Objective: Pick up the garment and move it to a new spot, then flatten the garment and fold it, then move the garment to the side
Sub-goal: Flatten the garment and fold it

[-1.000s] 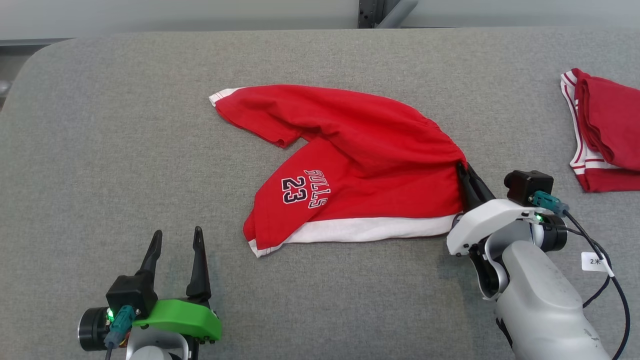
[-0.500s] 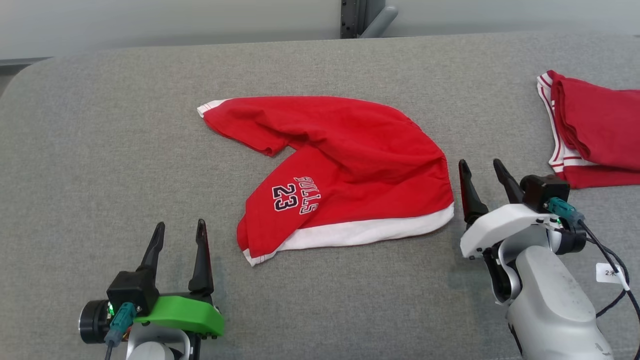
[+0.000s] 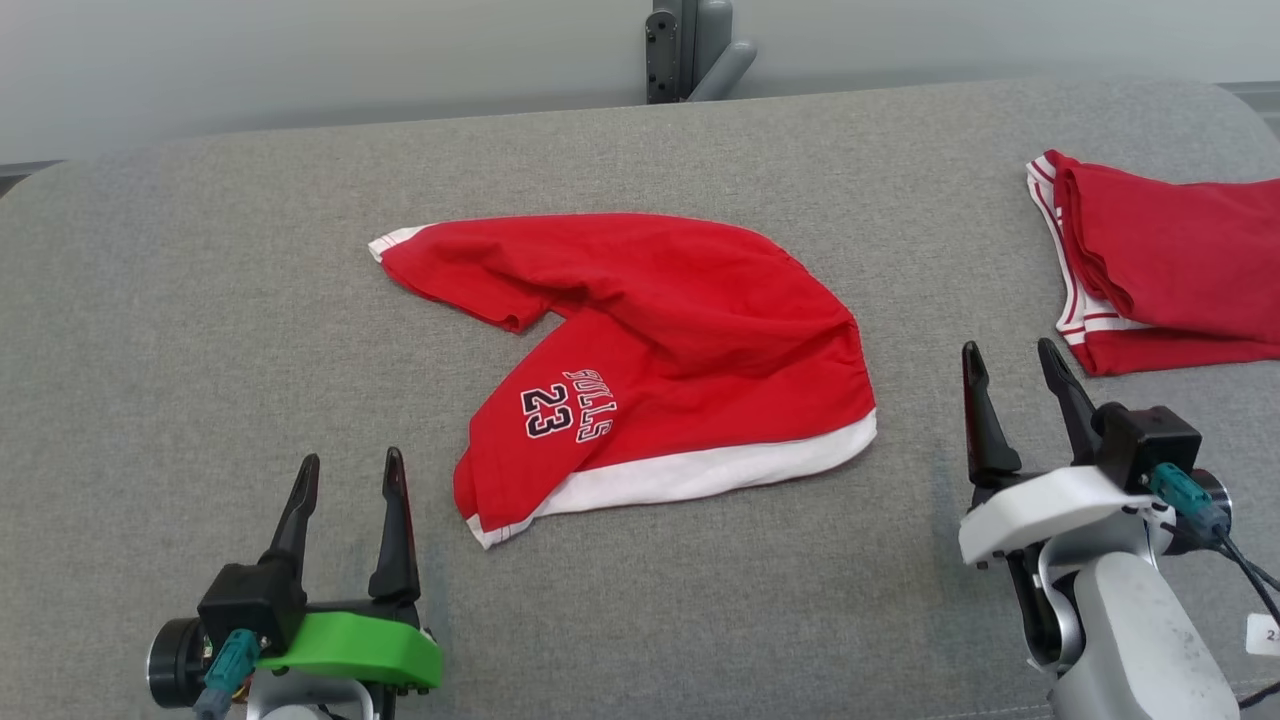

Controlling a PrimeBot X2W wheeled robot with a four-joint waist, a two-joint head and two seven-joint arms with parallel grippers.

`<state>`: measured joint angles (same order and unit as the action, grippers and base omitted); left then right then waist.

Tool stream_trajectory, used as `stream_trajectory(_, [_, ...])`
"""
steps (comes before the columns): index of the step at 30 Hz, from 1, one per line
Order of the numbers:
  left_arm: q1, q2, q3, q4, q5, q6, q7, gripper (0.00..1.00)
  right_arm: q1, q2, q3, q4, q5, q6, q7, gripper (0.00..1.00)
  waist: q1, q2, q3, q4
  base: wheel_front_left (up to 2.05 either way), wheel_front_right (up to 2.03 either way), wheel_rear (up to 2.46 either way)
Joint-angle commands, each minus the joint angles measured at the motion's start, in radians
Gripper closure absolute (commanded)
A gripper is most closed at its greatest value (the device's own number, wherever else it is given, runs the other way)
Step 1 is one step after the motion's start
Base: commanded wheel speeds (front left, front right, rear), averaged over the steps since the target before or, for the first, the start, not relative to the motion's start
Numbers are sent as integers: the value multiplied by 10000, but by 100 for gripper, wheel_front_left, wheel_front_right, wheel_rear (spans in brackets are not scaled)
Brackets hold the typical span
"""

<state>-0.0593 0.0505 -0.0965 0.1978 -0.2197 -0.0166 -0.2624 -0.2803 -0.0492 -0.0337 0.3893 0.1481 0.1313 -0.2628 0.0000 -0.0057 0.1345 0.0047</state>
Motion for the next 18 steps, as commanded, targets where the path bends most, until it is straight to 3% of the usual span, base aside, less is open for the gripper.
stream_trajectory(1, [240, 5, 81, -126, -71, 2, -24, 0, 357, -24, -6, -287, -96, -12, -32, 0, 0, 57, -53, -25, 0, 0, 0])
stream_trajectory(9, [959, 4, 123, -422, -354, 125, -24, 0, 1523, -27, 21, -1612, -48, -12, -32, 0, 0, 57, -280, -126, 0, 0, 0])
stream_trajectory(18, [1303, 4, 51, -424, -407, 155, -24, 0, 2137, -26, 126, -2198, 94, -12, -31, 0, 0, 57, -473, -190, 0, 0, 0])
